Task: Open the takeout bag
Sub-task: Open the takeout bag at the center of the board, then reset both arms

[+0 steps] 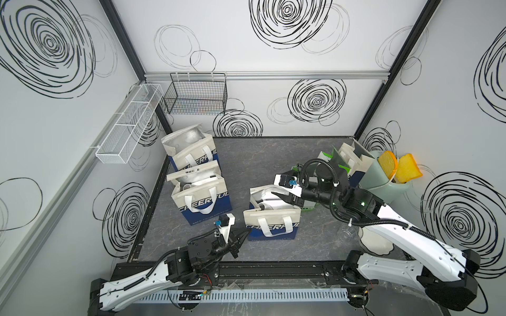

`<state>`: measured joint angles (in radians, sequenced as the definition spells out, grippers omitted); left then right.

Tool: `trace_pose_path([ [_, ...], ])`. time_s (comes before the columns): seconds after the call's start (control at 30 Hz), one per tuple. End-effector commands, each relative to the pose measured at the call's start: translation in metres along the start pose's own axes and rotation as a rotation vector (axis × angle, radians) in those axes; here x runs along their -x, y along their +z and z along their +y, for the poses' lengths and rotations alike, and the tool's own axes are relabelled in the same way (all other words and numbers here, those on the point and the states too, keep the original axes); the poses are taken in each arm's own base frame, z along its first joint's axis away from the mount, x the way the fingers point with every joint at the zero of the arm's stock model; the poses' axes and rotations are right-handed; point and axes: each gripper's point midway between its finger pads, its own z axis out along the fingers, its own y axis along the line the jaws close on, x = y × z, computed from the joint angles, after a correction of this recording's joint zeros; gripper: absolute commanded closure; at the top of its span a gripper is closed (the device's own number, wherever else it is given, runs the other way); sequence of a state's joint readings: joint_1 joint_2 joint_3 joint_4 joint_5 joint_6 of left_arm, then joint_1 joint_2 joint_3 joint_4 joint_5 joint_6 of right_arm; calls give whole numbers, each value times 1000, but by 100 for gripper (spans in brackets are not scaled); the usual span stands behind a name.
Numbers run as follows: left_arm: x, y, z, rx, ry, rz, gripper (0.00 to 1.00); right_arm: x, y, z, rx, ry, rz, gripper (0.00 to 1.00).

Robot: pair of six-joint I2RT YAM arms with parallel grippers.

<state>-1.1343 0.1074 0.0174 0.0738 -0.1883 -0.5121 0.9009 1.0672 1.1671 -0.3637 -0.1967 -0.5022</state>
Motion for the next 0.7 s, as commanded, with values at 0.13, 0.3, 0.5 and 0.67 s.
trace_pose_path([
  [0.13, 20, -3, 2, 51, -10, -41, 100, 37, -41, 14, 93, 39, -110, 35],
  [0.3, 28, -4, 2, 61, -8, -66, 100, 28, -56, 50, 299, 60, -46, 39],
  [0.5, 34, -4, -1, 61, -1, -78, 100, -8, -41, 76, 396, 98, 108, 42],
  [0.67, 36, -4, 2, 81, 12, -75, 100, -23, -17, 78, 361, 61, 201, 41],
])
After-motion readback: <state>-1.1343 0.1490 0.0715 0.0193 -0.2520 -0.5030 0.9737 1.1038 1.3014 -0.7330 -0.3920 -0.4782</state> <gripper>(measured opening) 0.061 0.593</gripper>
